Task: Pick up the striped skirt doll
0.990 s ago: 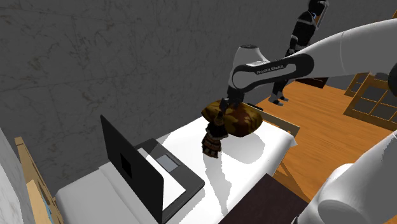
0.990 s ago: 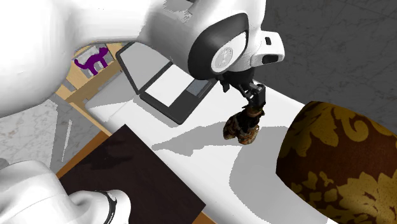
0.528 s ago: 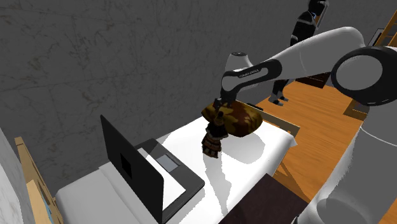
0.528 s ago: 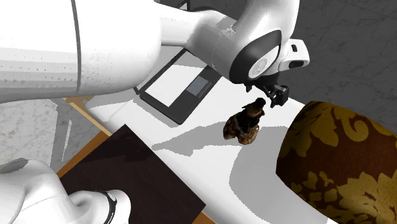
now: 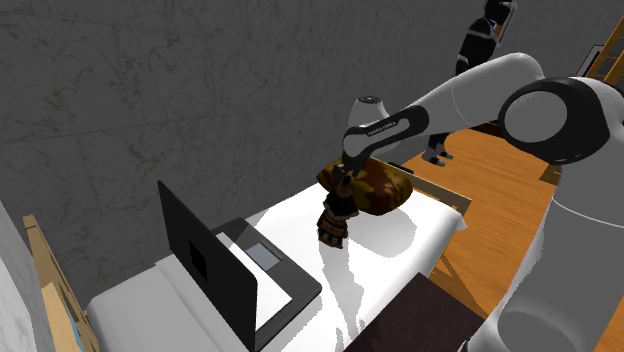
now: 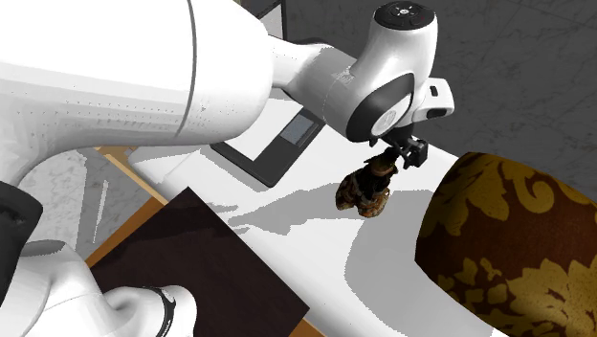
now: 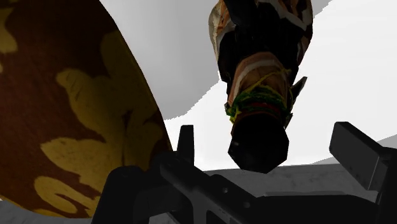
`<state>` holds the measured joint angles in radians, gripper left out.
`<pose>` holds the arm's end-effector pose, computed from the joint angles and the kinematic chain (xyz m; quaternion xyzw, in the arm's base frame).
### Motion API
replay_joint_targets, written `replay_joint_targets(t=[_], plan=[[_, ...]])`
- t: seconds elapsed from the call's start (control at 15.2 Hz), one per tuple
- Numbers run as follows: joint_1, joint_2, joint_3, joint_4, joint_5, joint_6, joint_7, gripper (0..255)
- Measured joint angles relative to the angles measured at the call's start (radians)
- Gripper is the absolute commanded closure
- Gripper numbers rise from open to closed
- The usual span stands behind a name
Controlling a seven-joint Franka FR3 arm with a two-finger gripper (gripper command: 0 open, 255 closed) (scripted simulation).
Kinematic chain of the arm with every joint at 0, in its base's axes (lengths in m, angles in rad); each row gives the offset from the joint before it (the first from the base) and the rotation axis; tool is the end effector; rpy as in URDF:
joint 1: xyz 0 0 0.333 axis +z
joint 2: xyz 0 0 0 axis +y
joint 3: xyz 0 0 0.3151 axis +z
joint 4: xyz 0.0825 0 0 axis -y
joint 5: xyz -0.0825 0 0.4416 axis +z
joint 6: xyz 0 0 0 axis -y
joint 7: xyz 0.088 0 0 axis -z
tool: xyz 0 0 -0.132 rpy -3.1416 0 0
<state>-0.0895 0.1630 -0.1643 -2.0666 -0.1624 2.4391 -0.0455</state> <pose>0.6248 -0.1641 0.3163 0.9909 -0.0448 0.0927 0.0865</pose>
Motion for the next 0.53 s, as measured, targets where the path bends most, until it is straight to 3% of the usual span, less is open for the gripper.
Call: replay_joint_targets(t=[0.07, 0.13, 0.53], plan=[[-0.001, 0.005, 0.0, -0.003, 0.0, 0.008, 0.0, 0], [-0.001, 0.007, 0.0, -0.005, 0.0, 0.012, 0.0, 255], [-0.001, 0.009, -0.001, -0.006, -0.001, 0.017, 0.001, 255]])
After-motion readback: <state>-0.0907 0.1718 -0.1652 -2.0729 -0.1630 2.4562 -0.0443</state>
